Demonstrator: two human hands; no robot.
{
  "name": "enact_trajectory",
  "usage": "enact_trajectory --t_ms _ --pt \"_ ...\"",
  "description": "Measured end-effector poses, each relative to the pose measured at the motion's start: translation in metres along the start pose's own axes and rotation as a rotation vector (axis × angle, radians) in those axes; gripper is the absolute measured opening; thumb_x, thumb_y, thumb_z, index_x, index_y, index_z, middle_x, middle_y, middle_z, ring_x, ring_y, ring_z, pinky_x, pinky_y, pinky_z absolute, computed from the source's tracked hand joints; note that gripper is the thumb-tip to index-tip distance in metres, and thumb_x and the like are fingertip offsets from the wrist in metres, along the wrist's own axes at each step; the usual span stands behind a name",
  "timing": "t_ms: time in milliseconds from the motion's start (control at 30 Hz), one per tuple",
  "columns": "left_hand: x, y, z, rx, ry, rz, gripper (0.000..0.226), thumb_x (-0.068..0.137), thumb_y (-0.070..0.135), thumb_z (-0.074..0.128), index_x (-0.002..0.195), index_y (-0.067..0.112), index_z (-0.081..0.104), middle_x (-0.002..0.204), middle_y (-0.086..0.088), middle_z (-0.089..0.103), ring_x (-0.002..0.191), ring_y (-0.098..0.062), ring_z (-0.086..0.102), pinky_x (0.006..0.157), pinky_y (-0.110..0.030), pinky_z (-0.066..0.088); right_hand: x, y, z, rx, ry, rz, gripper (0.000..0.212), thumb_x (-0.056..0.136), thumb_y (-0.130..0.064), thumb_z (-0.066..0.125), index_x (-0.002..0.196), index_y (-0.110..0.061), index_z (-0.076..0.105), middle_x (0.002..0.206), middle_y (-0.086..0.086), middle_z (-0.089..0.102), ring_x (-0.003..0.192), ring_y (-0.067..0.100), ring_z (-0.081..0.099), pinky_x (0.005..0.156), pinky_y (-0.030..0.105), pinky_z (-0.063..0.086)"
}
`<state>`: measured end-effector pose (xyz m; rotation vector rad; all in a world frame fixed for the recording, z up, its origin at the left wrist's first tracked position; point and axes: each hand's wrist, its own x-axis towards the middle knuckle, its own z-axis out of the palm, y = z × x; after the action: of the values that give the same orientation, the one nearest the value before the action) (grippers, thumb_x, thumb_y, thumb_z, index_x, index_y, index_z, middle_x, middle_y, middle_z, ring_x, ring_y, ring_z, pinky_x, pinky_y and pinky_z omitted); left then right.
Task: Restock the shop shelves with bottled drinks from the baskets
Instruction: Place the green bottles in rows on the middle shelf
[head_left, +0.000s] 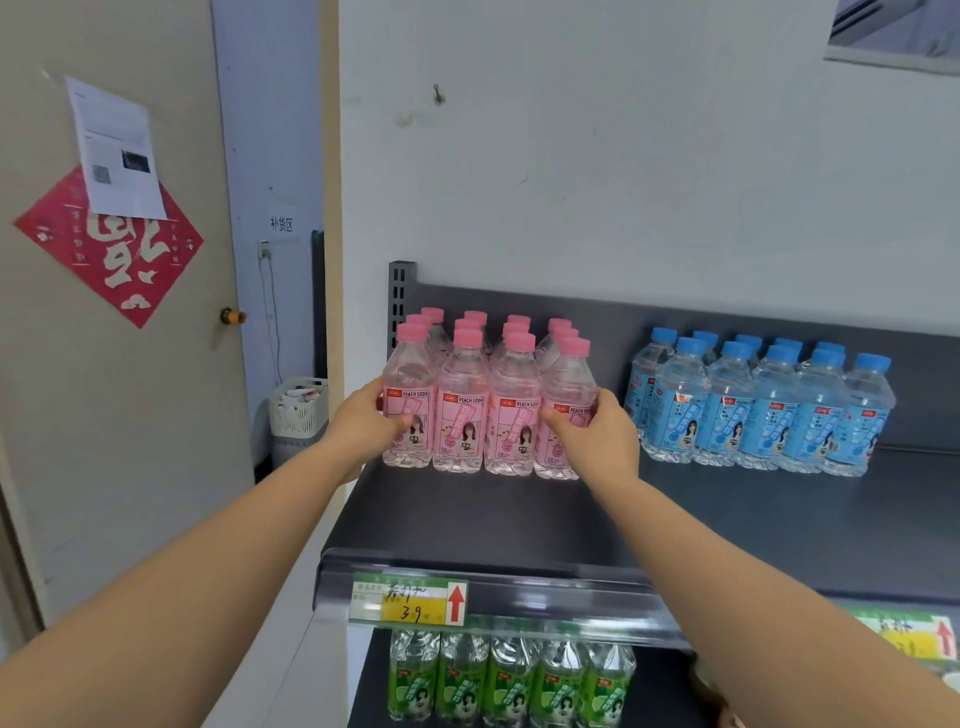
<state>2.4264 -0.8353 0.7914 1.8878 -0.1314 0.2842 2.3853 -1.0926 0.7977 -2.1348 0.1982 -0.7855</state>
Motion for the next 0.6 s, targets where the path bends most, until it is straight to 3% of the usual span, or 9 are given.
enact_trajectory --t_ms 233,433,600 --pt "-0.0001 0.0062 -0.0007 0.051 -0.028 0.003 0.034 0.087 0.008 0.065 0.106 0.032 0.051 0.086 0.02 0.058 0.074 0.001 0.056 0.055 -0.018 0.043 -0.0005 -0.0016 0.0006 -0.011 0.012 0.024 0.046 0.078 -0.043 0.074 0.111 -0.018 0.054 0.107 -0.001 0.063 0.089 0.016 0.059 0.073 0.032 0.046" --pt "-0.0007 0.0068 -0.0013 0.051 -0.069 -0.004 0.032 0.089 0.008 0.063 0.108 0.032 0.051 0.088 0.02 0.057 0.077 0.0 0.056 0.06 -0.02 0.046 0.0001 -0.0018 0.0017 -0.035 0.004 0.038 0.05 0.078 -0.045 0.073 0.114 -0.018 0.052 0.11 0.001 0.062 0.095 0.02 0.061 0.075 0.034 0.048" --pt "-0.0038 0.0077 0.0009 0.098 -0.052 -0.008 0.03 0.09 0.013 0.062 0.116 0.025 0.054 0.087 0.02 0.055 0.083 -0.007 0.055 0.075 -0.028 0.043 0.0002 -0.0042 -0.0008 -0.041 -0.011 0.06 0.052 0.078 -0.045 0.074 0.115 -0.018 0.05 0.11 -0.001 0.063 0.087 0.015 0.057 0.072 0.032 0.045"
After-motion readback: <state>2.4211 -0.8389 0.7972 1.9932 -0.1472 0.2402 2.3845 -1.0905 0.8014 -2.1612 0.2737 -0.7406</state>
